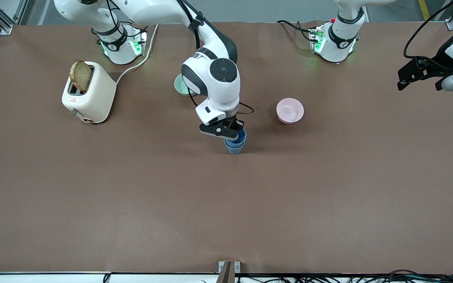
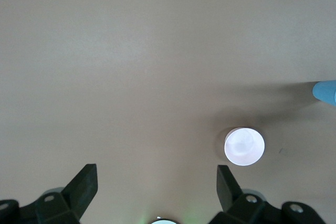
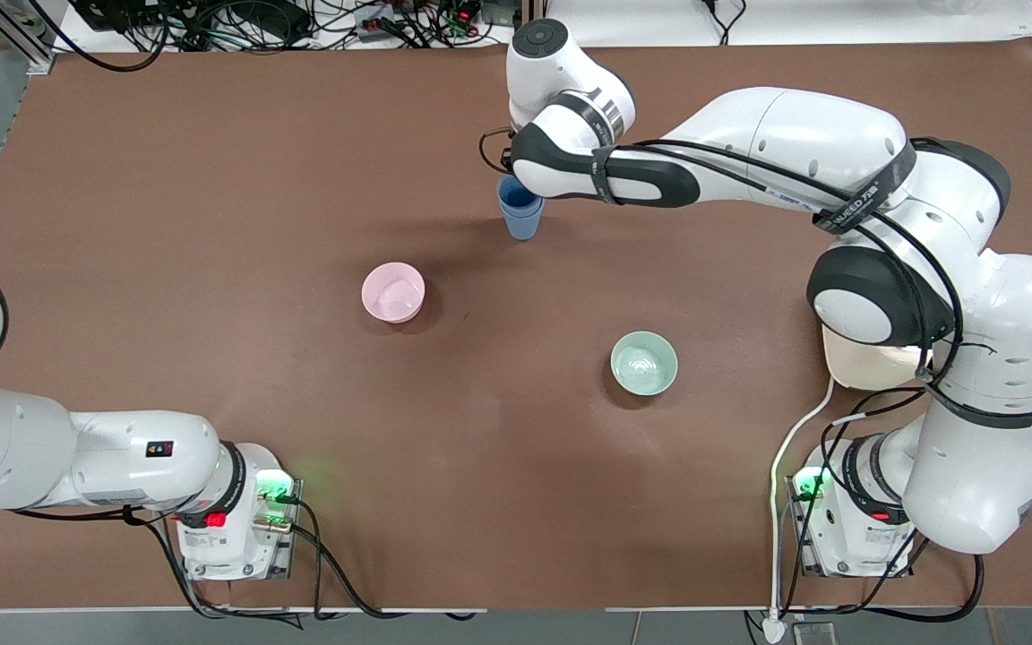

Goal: Stack blue cups with both arms

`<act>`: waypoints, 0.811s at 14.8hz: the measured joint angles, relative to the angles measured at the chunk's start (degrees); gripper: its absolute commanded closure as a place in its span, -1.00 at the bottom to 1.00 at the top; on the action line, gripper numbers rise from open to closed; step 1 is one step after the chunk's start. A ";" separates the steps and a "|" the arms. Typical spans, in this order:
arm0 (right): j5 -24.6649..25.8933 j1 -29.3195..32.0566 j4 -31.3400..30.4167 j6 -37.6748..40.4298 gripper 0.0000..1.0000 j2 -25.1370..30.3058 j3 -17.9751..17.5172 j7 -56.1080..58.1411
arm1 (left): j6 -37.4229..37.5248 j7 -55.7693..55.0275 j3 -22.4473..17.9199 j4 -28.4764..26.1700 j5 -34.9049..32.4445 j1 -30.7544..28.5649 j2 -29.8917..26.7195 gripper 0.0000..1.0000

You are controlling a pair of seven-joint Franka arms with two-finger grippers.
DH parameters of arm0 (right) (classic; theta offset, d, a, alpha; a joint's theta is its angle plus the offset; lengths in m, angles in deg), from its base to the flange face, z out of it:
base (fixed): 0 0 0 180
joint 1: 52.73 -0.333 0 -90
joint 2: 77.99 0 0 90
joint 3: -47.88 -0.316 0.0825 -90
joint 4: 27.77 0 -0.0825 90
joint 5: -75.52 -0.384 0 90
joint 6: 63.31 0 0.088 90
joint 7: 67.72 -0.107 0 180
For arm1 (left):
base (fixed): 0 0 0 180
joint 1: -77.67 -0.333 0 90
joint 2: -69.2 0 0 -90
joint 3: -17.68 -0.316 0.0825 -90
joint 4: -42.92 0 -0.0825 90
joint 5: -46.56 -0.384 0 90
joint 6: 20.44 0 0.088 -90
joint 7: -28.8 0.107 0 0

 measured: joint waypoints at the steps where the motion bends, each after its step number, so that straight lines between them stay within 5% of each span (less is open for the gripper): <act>1: 0.00 -0.02 0.02 0.00 0.08 0.00 -0.01 0.00 | 0.00 0.00 0.00 0.00 0.00 -0.01 0.00 -1.00; 5: 0.04 -0.01 0.39 0.01 -1.00 0.05 0.32 -0.07 | 0.00 0.00 -0.01 0.00 0.00 -0.05 0.03 -1.00; 9: 0.34 1.42 1.81 3.80 -1.00 3.90 5.20 0.53 | 0.00 0.00 -0.03 0.02 0.00 -0.10 0.04 -1.00; 12: 0.48 8.64 2.35 12.11 -1.00 11.17 7.08 6.36 | 0.00 0.00 -0.04 0.03 0.00 -0.11 0.06 -1.00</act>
